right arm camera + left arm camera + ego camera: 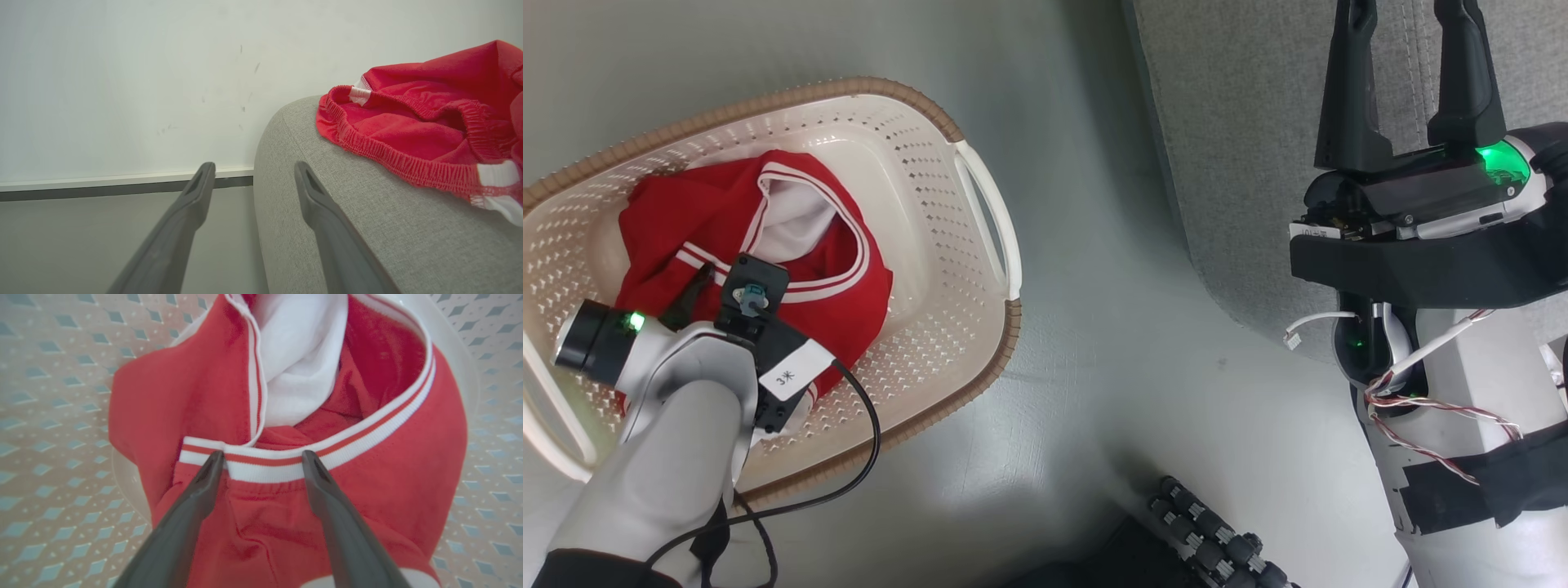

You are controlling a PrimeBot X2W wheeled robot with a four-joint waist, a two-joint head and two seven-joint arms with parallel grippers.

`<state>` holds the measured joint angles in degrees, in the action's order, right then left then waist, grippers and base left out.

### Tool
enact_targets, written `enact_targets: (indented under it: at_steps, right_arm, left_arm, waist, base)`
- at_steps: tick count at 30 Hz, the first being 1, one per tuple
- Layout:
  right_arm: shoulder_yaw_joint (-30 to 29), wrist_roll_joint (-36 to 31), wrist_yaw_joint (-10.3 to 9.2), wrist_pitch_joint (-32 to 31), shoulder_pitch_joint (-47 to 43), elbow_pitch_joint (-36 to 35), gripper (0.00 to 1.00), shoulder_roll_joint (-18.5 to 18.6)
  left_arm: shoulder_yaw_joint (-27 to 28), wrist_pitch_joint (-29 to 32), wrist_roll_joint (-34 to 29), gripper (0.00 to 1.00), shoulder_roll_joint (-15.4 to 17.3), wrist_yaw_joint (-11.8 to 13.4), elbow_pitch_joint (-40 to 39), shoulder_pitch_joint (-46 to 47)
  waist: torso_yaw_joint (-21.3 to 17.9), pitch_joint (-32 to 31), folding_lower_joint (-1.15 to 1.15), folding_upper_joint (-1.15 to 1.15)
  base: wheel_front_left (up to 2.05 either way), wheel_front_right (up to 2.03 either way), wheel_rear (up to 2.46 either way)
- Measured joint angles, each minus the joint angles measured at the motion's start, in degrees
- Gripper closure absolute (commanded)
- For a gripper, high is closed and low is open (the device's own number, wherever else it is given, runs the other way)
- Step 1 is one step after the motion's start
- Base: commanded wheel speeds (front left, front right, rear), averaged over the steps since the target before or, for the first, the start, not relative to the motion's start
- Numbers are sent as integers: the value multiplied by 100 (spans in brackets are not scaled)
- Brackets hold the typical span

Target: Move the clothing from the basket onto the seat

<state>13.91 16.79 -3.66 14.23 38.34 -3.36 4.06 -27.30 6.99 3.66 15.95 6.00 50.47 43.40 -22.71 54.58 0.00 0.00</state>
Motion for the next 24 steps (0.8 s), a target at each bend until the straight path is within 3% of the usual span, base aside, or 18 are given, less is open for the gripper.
enact_targets:
  at_steps: [12, 13, 14, 16, 24]
  right_arm:
    - [74, 58, 22, 7, 108, 80, 0, -32]
    - [81, 58, 22, 7, 108, 82, 0, -34]
    - [83, 58, 22, 7, 108, 89, 0, -35]
    - [83, 59, 23, 24, 108, 121, 0, -38]
    - [58, 59, 33, 48, 107, 265, 0, -45]
  left_arm:
    - [-51, 256, -144, 0, -102, 62, 389, 171]
    - [-51, 283, -157, 23, -109, 62, 422, 203]
    - [-51, 294, -180, 60, -118, 63, 439, 222]
    - [-53, 300, -183, 100, -147, 65, 475, 236]
    - [-86, 180, -233, 100, -390, 104, 481, 255]
  waist:
    - [-103, 44, 0, 0]
    - [-110, 46, 0, 0]
    - [-117, 48, 0, 0]
    - [-131, 52, 0, 0]
    - [-111, -29, 0, 0]
  base:
    - [0, 0, 0]
    - [0, 0, 0]
    - [0, 0, 0]
    - [0, 0, 0]
    - [0, 0, 0]
